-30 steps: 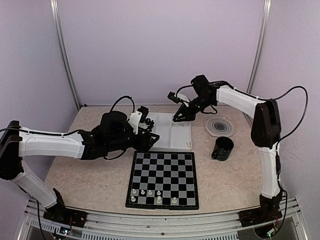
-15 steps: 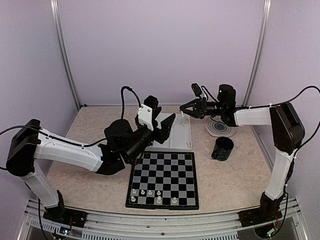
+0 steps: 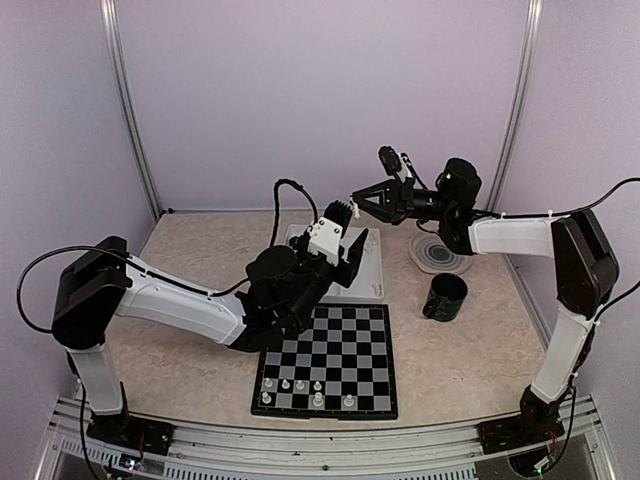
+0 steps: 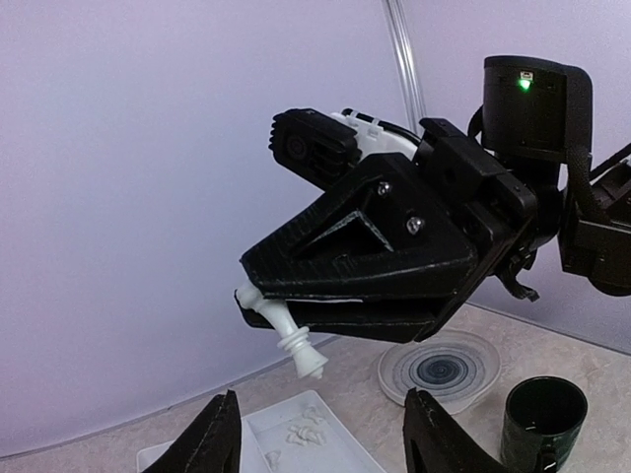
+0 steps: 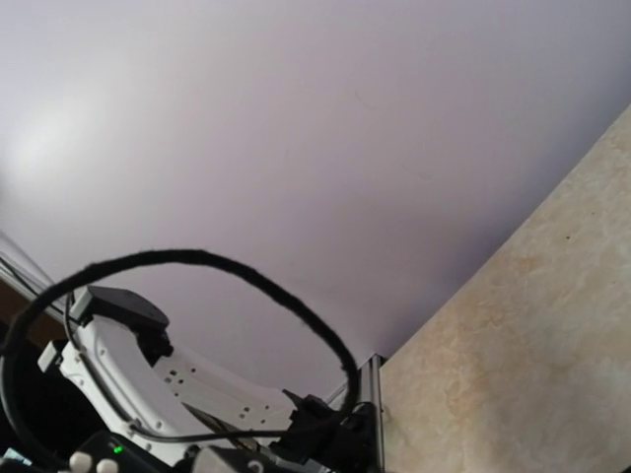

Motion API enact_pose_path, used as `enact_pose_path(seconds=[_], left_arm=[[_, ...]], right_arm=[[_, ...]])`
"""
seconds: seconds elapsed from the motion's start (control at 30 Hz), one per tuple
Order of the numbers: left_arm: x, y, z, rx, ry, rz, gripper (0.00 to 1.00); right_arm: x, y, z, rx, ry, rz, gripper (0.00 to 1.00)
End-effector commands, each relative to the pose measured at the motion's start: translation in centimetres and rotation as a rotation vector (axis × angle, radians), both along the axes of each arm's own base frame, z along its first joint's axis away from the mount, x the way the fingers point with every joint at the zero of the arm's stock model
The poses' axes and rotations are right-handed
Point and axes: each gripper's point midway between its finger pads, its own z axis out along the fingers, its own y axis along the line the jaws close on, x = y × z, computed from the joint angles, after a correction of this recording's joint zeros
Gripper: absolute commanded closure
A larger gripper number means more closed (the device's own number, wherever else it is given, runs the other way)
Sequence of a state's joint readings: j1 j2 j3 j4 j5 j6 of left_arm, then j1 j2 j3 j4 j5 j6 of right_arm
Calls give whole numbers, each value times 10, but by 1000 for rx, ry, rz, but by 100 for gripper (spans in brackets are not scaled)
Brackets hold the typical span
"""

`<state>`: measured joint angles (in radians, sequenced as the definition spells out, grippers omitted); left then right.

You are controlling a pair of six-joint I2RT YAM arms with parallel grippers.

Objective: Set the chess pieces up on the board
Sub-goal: Pass from the right arm to the left

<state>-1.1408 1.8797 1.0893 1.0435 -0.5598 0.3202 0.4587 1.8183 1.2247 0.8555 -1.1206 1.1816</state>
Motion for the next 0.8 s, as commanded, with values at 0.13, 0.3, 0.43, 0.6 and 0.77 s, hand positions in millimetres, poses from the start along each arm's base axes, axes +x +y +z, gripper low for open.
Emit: enact_pose_path(seconds=[0.13,0.3,0.43,0.6,0.77], left_arm=[[19,1,8,-55,-9,98,50],[24,5,9,-80,3,98,59],[23,4,9,-82,1,92,66],[24,5,11,-94,6,90,72],[25,5,11,-101,8,86,75]], right_arm=[[-13,12,9,23,-24,30,100],[-14,13,6,19,-15,31,100],[-14,14,2,14,-9,29,100],[-14,15,-2,9,-2,30,100],[-14,15,-4,7,3,25,100]])
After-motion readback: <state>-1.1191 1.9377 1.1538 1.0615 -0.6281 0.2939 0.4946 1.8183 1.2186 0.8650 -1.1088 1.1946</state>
